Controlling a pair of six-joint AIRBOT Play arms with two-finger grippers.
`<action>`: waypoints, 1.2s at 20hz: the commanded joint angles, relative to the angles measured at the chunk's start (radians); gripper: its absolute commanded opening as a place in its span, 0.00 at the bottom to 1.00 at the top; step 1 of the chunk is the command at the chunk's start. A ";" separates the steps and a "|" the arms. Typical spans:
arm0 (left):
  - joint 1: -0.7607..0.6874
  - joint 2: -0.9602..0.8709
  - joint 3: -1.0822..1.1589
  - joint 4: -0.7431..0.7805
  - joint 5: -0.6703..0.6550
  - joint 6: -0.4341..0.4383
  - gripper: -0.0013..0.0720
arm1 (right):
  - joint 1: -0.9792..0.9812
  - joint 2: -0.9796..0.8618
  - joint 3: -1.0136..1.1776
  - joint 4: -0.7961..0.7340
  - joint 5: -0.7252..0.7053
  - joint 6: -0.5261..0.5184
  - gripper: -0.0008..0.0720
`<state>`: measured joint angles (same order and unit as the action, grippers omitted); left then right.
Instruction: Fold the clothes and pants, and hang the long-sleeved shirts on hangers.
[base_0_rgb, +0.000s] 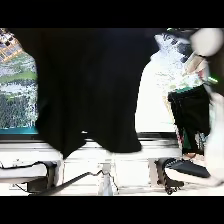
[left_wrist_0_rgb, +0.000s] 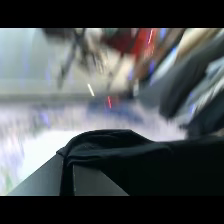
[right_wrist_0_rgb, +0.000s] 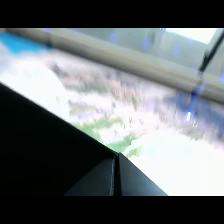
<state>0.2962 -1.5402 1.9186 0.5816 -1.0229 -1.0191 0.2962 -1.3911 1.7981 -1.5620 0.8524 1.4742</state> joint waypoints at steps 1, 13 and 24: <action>-0.044 -0.266 -0.011 -0.066 0.077 0.093 0.03 | -0.078 -0.271 -0.035 0.098 -0.314 -0.039 0.04; 0.165 -0.287 -0.150 0.653 -0.495 -0.367 0.77 | -0.314 -0.277 -0.250 0.470 0.469 -0.053 0.65; 0.149 -0.259 -0.472 0.465 -0.376 -0.202 0.85 | -0.451 0.162 -1.109 0.668 0.356 -0.154 0.73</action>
<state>0.4484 -1.7962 1.4666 1.0515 -1.3952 -1.2346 -0.1394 -1.2587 0.7876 -0.9199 1.2423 1.3426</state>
